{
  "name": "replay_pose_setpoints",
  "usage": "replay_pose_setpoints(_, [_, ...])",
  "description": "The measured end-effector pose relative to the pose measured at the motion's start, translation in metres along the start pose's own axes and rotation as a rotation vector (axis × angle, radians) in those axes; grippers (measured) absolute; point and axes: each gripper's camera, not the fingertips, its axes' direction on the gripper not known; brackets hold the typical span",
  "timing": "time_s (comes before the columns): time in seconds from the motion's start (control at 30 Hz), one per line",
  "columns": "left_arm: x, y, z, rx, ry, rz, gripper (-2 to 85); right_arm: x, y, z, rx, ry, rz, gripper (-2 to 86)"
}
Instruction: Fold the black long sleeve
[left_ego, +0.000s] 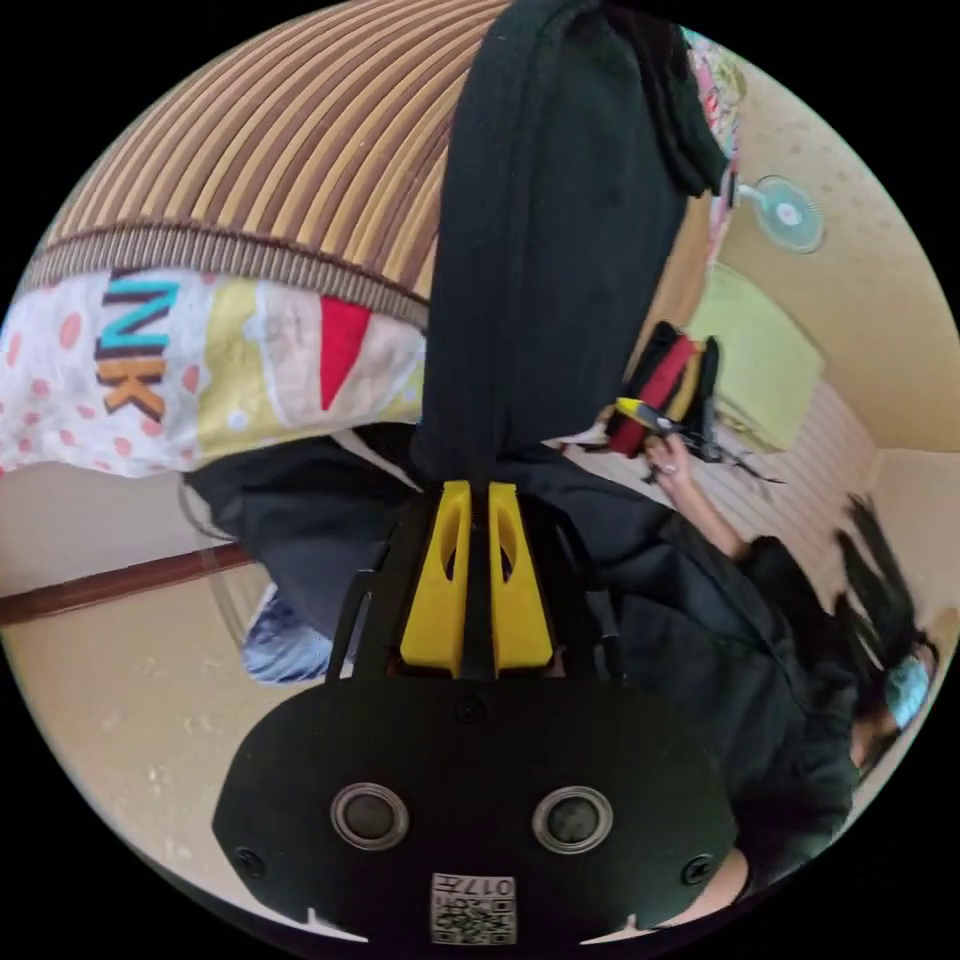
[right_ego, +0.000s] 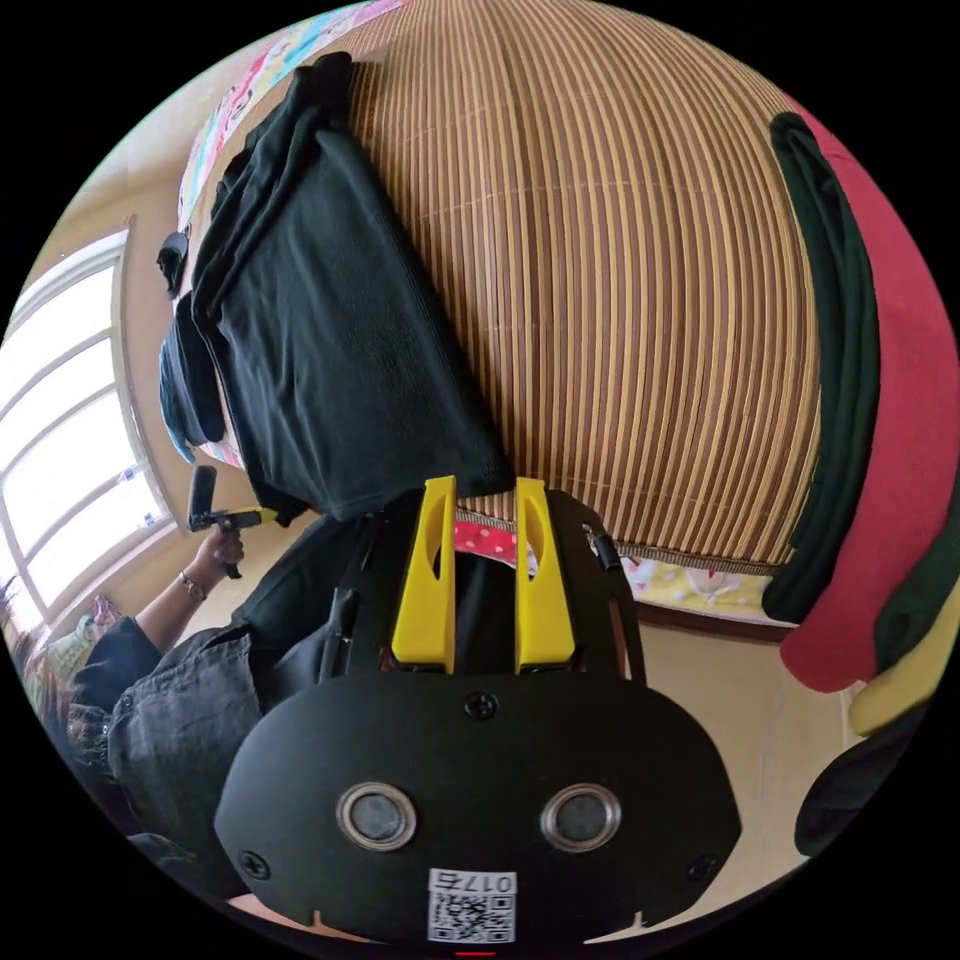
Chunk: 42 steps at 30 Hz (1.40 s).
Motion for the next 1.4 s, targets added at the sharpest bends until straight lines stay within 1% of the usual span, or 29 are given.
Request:
replay_pose_setpoints(0.03, [-0.003, 0.009, -0.009, 0.016, 0.06, 0.008, 3.6, 0.004, 0.001, 0.002, 0.018, -0.018, 0.003, 9.4])
replay_pose_setpoints(0.17, [-0.007, 0.037, -0.033, 0.079, 0.087, 0.018, 3.4, 0.014, 0.001, 0.012, 0.029, -0.024, 0.015, 9.5])
replay_pose_setpoints(0.23, [-0.012, 0.053, -0.043, 0.131, 0.151, 0.007, 3.2, 0.02, 0.002, 0.019, 0.032, -0.018, 0.004, 9.4])
replay_pose_setpoints(0.37, [-0.016, 0.073, -0.049, 0.201, 0.185, 0.003, 3.1, 0.032, 0.005, 0.025, 0.033, -0.034, 0.003, 9.1])
replay_pose_setpoints(0.47, [-0.02, 0.087, -0.048, 0.256, 0.231, 0.002, 3.1, 0.047, 0.008, 0.027, 0.037, -0.104, -0.007, 8.8])
replay_pose_setpoints(0.53, [-0.023, 0.097, -0.048, 0.305, 0.258, 0.001, 3.2, 0.058, 0.012, 0.024, 0.08, -0.159, -0.002, 8.8])
replay_pose_setpoints(0.63, [-0.024, 0.11, -0.048, 0.361, 0.285, 0.01, 3.2, 0.064, 0.013, 0.023, 0.106, -0.191, -0.012, 9.1])
replay_pose_setpoints(0.67, [-0.024, 0.112, -0.048, 0.372, 0.291, 0.012, 3.2, 0.064, 0.012, 0.024, 0.099, -0.189, -0.018, 9.2])
replay_pose_setpoints(0.8, [-0.021, 0.127, -0.046, 0.431, 0.336, 0.026, 3.1, 0.065, 0.009, 0.038, 0.022, -0.078, -0.061, 8.9])
replay_pose_setpoints(0.87, [-0.02, 0.134, -0.046, 0.459, 0.358, 0.036, 3.1, 0.07, 0.011, 0.039, 0.018, -0.06, -0.073, 8.4])
replay_pose_setpoints(0.97, [-0.021, 0.145, -0.047, 0.498, 0.387, 0.038, 2.9, 0.081, 0.017, 0.032, 0.059, -0.057, -0.079, 8.7])
replay_pose_setpoints(1.0, [-0.023, 0.15, -0.048, 0.506, 0.389, 0.034, 2.9, 0.084, 0.022, 0.025, 0.101, -0.021, -0.094, 8.8])
replay_pose_setpoints(1.07, [-0.025, 0.156, -0.049, 0.511, 0.386, 0.025, 2.9, 0.089, 0.026, 0.023, 0.117, 0.031, -0.091, 8.8])
replay_pose_setpoints(1.17, [-0.027, 0.166, -0.049, 0.518, 0.392, 0.013, 2.9, 0.1, 0.021, 0.04, -0.008, -0.063, -0.132, 8.3])
replay_pose_setpoints(1.2, [-0.027, 0.17, -0.049, 0.527, 0.405, 0.019, 2.9, 0.102, 0.019, 0.051, -0.082, -0.071, -0.146, 7.5])
replay_pose_setpoints(1.23, [-0.028, 0.174, -0.05, 0.54, 0.426, 0.023, 2.8, 0.103, 0.018, 0.057, -0.112, -0.046, -0.147, 6.6])
replay_pose_setpoints(1.3, [-0.029, 0.18, -0.049, 0.553, 0.449, 0.019, 2.8, 0.108, 0.02, 0.055, -0.105, -0.058, -0.145, 5.2])
replay_pose_setpoints(1.37, [-0.028, 0.187, -0.05, 0.557, 0.476, 0.034, 2.8, 0.118, 0.026, 0.046, -0.072, -0.153, -0.152, 4.2])
replay_pose_setpoints(1.4, [-0.027, 0.193, -0.052, 0.563, 0.497, 0.059, 2.8, 0.127, 0.035, 0.035, -0.021, -0.287, -0.187, 3.7])
